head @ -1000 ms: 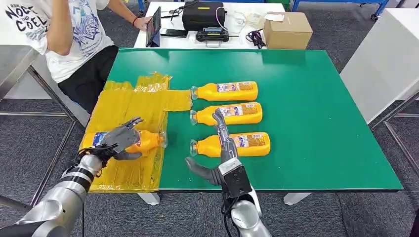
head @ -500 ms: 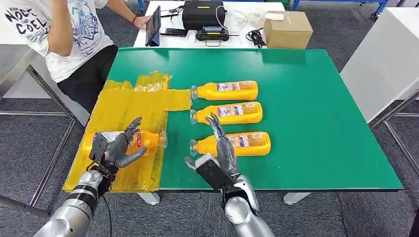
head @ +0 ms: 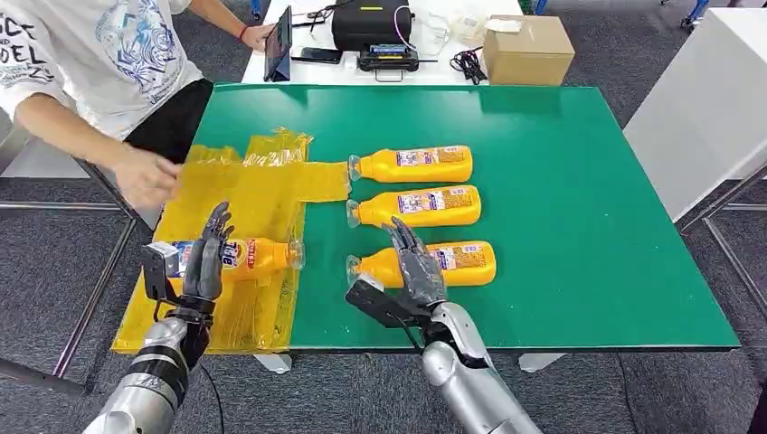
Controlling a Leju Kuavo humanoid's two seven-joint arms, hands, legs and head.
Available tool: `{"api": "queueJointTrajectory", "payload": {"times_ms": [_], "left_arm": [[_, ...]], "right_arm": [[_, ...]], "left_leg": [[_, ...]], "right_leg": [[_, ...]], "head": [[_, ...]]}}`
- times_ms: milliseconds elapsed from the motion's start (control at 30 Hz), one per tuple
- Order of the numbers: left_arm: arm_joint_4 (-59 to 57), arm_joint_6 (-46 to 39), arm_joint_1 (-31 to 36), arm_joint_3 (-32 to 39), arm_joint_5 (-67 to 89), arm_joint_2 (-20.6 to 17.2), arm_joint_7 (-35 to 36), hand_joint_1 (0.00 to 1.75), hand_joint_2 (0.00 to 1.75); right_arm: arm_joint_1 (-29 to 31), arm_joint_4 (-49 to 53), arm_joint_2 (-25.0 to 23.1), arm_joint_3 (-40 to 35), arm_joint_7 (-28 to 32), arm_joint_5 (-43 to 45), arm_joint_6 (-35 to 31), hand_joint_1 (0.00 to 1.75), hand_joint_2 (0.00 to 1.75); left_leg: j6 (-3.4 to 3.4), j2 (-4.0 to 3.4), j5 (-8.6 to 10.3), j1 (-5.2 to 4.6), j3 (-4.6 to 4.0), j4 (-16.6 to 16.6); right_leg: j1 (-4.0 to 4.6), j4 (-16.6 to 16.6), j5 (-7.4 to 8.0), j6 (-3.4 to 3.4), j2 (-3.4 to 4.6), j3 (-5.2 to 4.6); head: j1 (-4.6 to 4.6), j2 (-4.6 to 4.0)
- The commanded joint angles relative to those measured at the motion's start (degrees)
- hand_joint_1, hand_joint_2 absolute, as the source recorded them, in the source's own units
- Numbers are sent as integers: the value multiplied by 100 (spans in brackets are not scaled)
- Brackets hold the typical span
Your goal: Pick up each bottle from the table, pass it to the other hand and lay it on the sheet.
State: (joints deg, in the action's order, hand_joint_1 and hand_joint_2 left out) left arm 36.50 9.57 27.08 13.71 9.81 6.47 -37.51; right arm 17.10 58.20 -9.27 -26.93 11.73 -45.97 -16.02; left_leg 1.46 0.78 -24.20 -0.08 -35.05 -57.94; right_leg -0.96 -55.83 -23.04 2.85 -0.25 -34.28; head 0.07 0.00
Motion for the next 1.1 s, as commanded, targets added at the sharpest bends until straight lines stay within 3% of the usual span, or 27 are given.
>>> {"api": "queueJointTrajectory", "payload": {"times_ms": [33,100,200,233,533,733,933,1100], "left_arm": [[481,-1737,9,339,63,165,-249,0,0],[570,-1976,-46,216,102,128,-249,0,0],[889,-1930,-201,-95,99,143,-249,0,0],[894,-1899,-208,-156,98,164,-249,0,175],[759,-2021,-283,-535,-68,183,-249,0,175],[736,-2009,-270,-553,-84,182,-249,0,175],[541,-2011,-168,-625,-172,179,-249,0,175],[524,-1998,-165,-634,-175,184,-249,0,175]], "right_arm": [[906,-942,539,-436,-455,-392,522,0,175],[1106,-1134,661,-411,-390,-128,1082,0,175],[1318,-1416,699,-502,-170,-38,1271,0,175],[1361,-1455,685,-517,-138,-10,1318,0,175],[2462,-2006,771,-1181,-291,-85,2175,0,175],[2491,-2062,792,-1180,-241,26,2335,0,175],[2774,-2456,954,-1667,-138,296,3101,0,175],[2794,-2477,983,-1716,-136,288,3143,0,175]], "left_leg": [[-3,-8,-3,2,7,-2],[-4,-12,-5,3,9,-4],[-6,-10,-7,4,14,-4],[-4,-7,-5,2,10,-4],[-6,-19,-9,0,10,-12],[-5,-2,-4,1,9,-5],[-4,0,-4,2,7,-6],[-6,-3,-5,3,10,-7]], "right_leg": [[3,2,0,-6,5,7],[4,1,0,-7,8,9],[5,1,-2,-9,7,15],[4,1,-2,-7,4,11],[2,-8,-3,-9,15,6],[3,-2,-4,-7,-2,9],[3,-1,-3,-6,-3,9],[5,-1,-4,-9,-1,12]], "head": [[0,0],[0,0],[0,0],[0,0],[0,0],[0,0],[0,0],[0,0]]}}
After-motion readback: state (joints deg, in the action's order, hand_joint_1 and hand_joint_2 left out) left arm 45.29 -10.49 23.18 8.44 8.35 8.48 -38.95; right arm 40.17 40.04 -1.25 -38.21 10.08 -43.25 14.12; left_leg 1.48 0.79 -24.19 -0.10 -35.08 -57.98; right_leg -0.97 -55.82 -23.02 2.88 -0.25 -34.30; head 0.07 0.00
